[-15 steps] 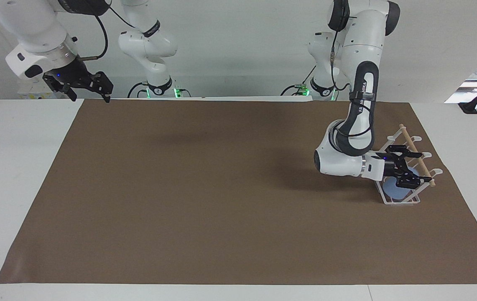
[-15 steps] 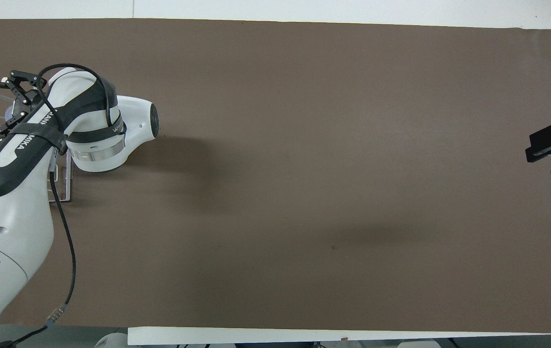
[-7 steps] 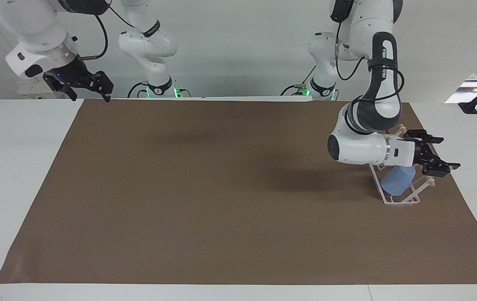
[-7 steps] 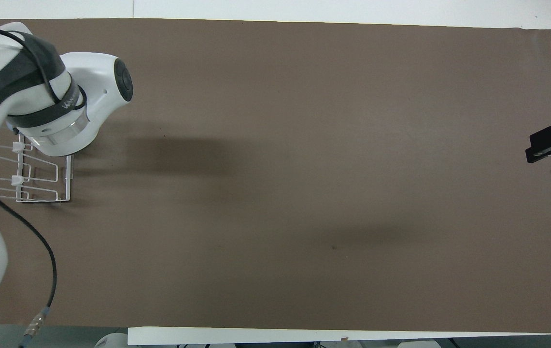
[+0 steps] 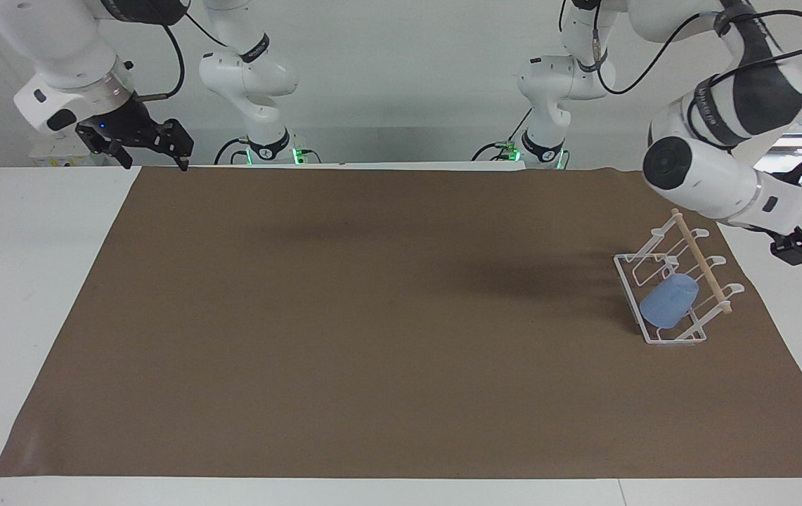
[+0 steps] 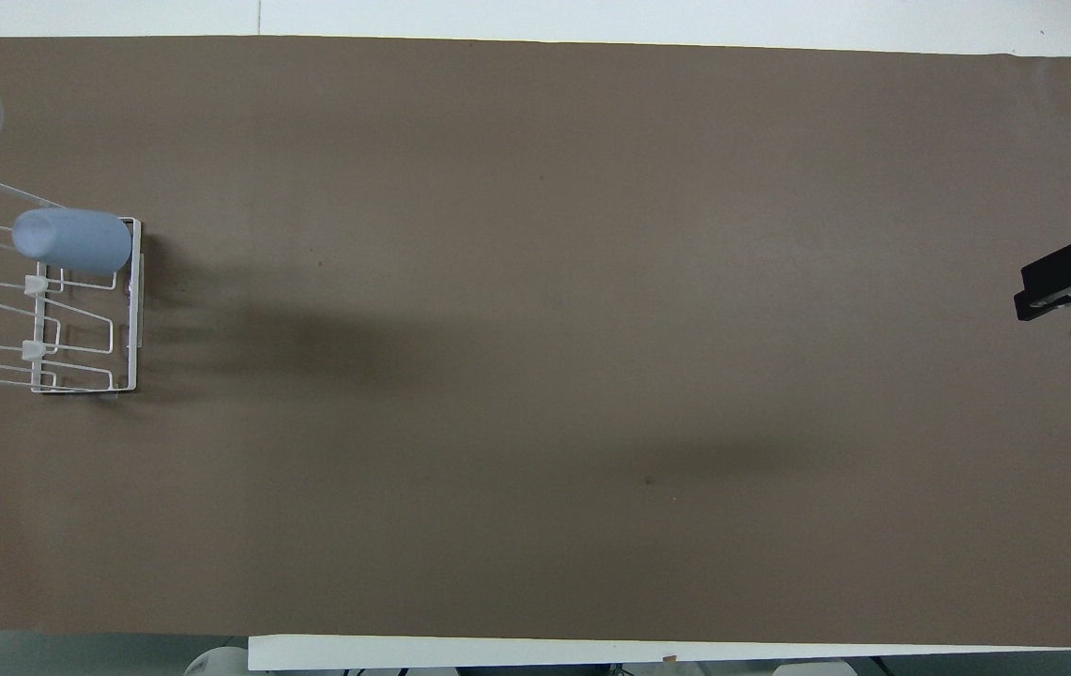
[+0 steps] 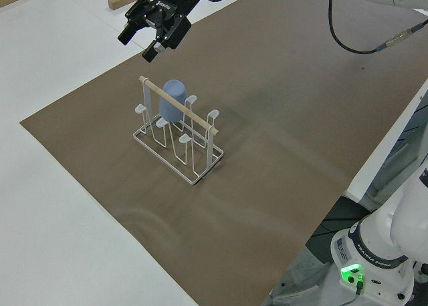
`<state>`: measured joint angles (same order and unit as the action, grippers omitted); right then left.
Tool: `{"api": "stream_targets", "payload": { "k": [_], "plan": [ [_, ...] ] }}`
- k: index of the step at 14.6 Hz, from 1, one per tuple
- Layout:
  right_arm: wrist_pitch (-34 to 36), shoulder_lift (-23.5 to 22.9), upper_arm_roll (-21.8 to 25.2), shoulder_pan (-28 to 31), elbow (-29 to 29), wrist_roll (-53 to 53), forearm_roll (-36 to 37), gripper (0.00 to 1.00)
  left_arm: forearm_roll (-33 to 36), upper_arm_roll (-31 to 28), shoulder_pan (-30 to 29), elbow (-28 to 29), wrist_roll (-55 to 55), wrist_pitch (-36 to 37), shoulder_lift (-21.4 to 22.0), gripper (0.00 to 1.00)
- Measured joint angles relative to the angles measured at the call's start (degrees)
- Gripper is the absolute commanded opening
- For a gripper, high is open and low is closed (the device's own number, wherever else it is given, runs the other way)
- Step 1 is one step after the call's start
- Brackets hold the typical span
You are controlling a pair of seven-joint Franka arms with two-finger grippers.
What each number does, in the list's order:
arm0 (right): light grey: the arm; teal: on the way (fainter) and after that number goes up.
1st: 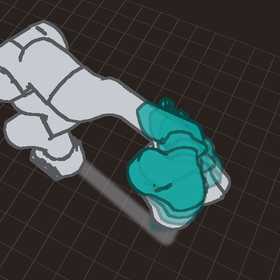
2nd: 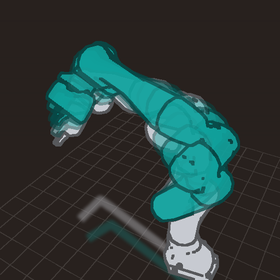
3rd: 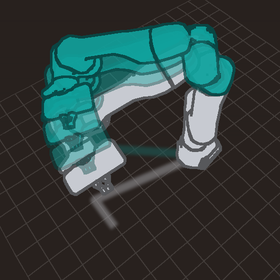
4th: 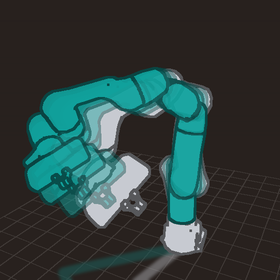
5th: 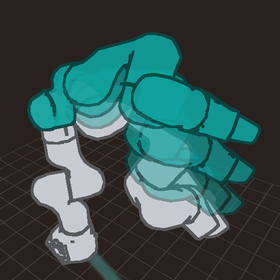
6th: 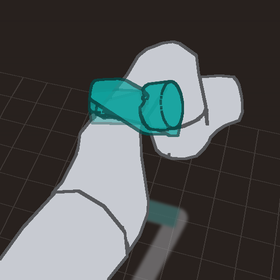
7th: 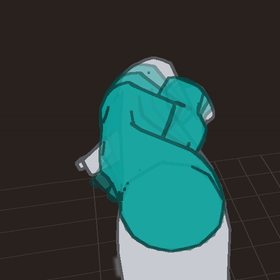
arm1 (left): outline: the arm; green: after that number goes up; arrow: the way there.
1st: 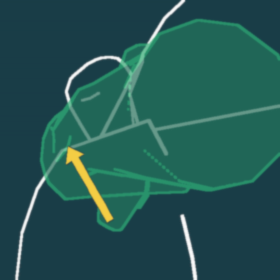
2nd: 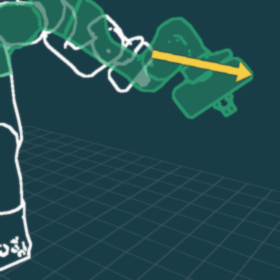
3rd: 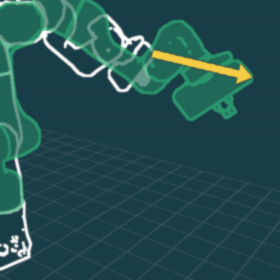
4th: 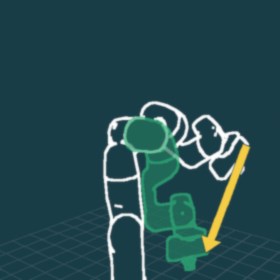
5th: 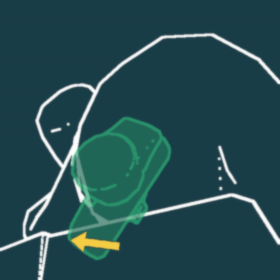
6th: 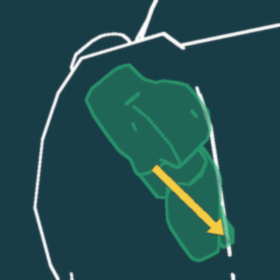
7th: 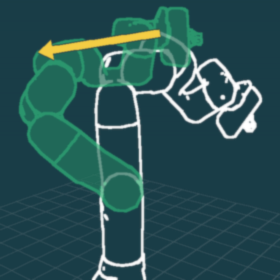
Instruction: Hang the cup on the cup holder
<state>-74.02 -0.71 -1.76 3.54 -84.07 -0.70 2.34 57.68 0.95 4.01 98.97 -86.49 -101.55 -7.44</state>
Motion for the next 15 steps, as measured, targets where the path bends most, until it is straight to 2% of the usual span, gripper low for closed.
{"api": "stream_targets", "payload": {
  "k": [3, 9, 12, 15],
  "plan": [
    [0.0, 0.0, 0.0, -0.1, 0.0, 0.0, 0.0, 0.99, -11.4, 0.2, -1.1, 2.2, 13.1, -4.4, 1.3, 0.99],
    [0.0, 0.1, 0.0, -0.1, 0.0, -0.3, 0.0, 0.99, -35.3, 0.4, -0.7, 4.5, 49.7, -2.3, 7.6, 0.99],
    [0.0, 0.1, 0.0, 0.0, 0.0, -0.4, 0.0, 0.99, -45.8, -0.1, -0.8, 4.4, 66.0, 1.6, 10.0, 1.00],
    [0.0, 0.1, 0.1, 0.1, 0.0, -0.4, 0.0, 0.99, -50.5, -0.1, -0.8, 1.5, 80.1, 9.1, 10.2, 1.00]
  ]
}}
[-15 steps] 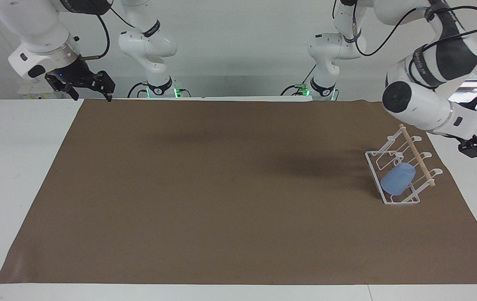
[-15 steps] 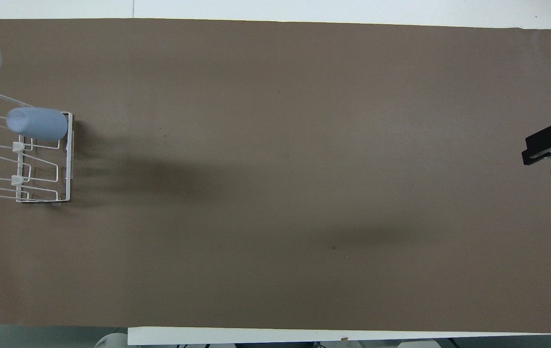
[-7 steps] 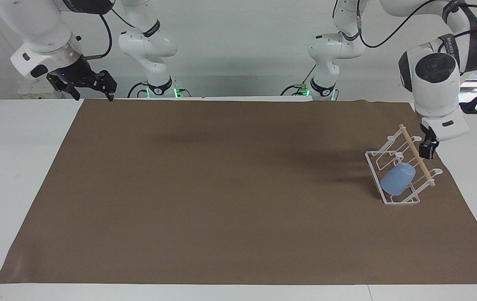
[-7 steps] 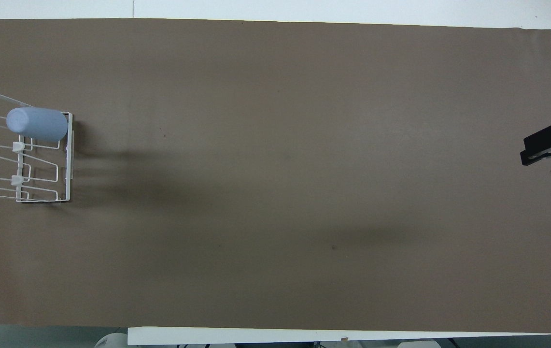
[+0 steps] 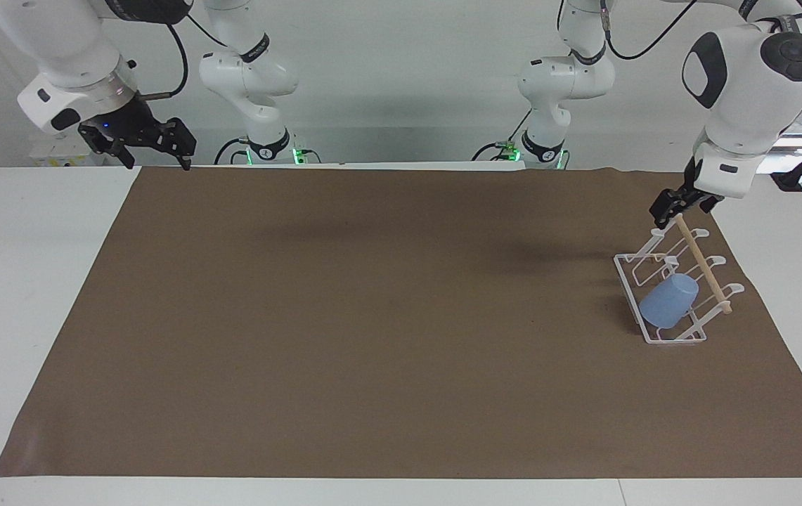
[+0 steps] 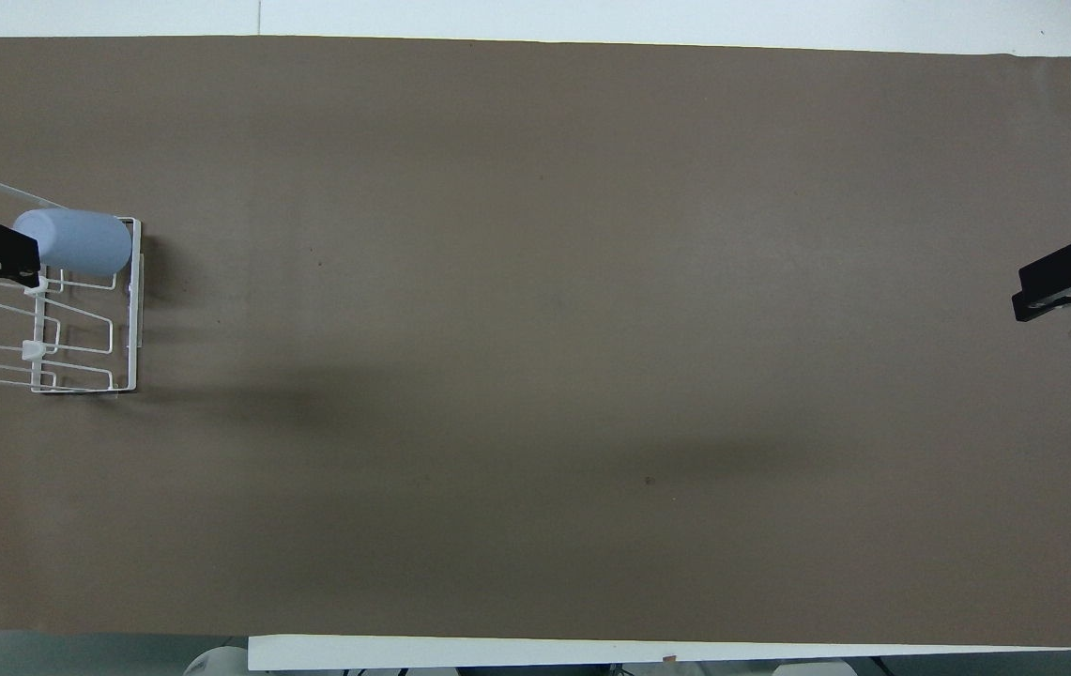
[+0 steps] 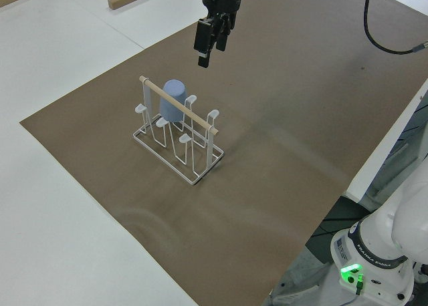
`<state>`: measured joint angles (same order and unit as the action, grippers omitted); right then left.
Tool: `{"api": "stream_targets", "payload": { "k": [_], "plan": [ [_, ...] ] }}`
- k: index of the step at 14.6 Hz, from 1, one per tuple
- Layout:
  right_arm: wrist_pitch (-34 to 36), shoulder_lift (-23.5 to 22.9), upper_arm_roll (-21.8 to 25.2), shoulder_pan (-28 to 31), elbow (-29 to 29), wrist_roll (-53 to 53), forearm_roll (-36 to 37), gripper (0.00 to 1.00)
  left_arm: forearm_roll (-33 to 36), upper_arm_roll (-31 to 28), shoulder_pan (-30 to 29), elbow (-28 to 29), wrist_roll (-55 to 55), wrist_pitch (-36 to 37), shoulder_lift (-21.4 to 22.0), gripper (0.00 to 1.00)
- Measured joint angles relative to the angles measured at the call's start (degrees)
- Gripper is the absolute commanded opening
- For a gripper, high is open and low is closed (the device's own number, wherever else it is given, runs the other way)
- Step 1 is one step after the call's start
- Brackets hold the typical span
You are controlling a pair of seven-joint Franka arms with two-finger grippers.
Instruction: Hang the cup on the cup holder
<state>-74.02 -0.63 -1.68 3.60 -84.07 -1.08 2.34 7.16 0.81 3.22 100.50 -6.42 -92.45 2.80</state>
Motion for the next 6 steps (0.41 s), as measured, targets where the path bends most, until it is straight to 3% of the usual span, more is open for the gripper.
{"api": "stream_targets", "payload": {
  "k": [6],
  "plan": [
    [0.0, 0.0, 0.1, 0.1, 0.0, -0.1, 0.0, 0.99, -6.3, 0.1, 0.1, -11.3, 7.9, 6.0, -4.2, 1.00]
  ]
}}
